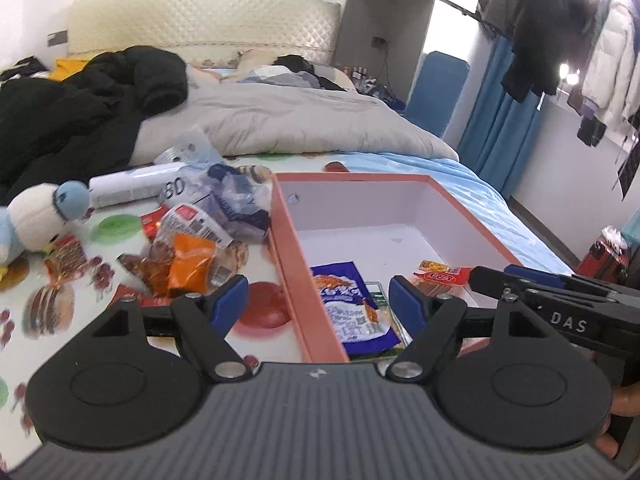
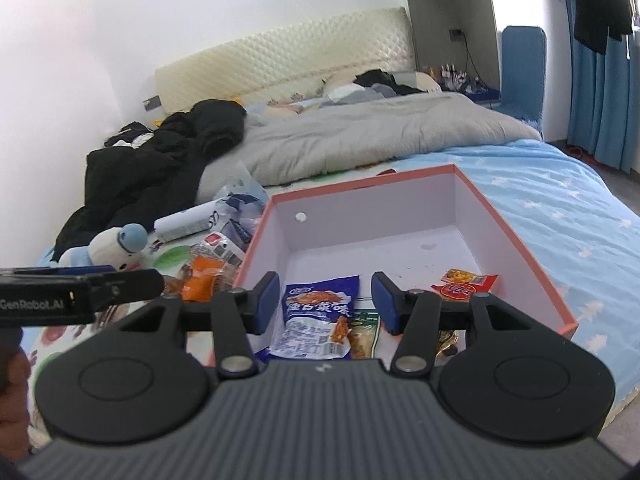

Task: Organize snacks
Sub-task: 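Withdraw both tools from the pink box back toward the snack pile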

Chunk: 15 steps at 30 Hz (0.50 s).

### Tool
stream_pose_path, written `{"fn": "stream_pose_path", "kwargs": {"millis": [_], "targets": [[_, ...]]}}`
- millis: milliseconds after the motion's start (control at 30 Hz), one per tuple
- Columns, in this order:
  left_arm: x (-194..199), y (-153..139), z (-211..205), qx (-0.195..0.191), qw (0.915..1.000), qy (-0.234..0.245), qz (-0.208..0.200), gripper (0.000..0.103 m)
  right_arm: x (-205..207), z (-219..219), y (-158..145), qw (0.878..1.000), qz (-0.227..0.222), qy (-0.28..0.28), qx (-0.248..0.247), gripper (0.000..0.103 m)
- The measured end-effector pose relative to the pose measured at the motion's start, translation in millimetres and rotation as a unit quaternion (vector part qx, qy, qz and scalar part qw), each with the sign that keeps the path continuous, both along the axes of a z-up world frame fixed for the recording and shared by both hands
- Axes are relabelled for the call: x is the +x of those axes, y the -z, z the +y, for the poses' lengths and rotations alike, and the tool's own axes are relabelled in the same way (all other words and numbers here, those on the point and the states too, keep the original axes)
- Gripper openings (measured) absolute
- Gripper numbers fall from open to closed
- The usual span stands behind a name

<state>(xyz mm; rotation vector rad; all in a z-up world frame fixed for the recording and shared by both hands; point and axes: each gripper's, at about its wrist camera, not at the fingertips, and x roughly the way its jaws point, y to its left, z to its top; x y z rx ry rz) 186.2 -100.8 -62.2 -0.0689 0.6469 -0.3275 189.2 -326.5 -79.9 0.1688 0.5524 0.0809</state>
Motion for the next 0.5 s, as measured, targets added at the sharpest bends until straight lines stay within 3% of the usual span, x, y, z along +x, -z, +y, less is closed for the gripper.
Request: {"fn": "stream_pose_path", "kwargs": {"millis": [500], "targets": [[-63.2,3.0,49.2,-0.005,0.9991,-0.041,-0.011,0.081,-53.9,26.2,-3.0,1.0,-0.023,-0.019,-0.007,0.054]]}}
